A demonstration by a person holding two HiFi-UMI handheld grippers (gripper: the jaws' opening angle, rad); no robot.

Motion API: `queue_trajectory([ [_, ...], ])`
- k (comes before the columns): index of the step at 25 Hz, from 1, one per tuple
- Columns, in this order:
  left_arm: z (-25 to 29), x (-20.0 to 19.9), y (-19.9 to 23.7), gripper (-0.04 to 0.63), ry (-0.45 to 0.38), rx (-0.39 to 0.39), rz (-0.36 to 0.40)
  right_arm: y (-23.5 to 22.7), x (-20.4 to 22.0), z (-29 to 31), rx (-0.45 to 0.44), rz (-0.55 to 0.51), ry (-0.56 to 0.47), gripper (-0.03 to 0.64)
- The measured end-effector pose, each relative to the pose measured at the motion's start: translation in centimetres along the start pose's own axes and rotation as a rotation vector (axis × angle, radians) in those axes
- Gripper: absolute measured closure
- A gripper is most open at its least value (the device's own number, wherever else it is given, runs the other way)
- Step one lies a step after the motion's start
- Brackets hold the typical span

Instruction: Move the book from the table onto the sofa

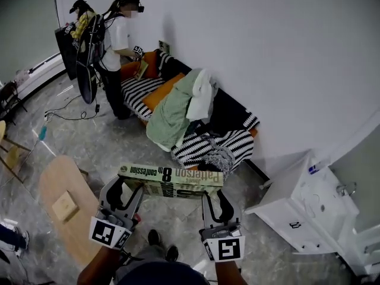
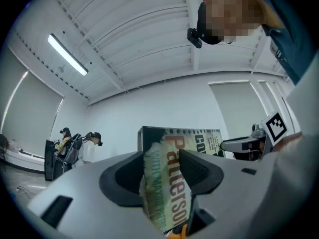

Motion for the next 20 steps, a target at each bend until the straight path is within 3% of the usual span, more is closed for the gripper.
queue_trajectory([
  [7,5.1,0.9,1.0,0.380,-0.024,0.125,-0.037,-2.0,-0.3,1.4,0.122,-0.042,0.016,0.480],
  [20,12.5,3.9,-0.3,0.382,-0.034,0.263,-0.091,-6.5,2.0,2.2,0.244,-0.081,0.068,0.480],
])
Point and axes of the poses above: the fingertips, and each gripper's own axes: z forward along the fingers, y to its left, x out of its underside, the point moved 4 cm from there along -z, backward along the fingers
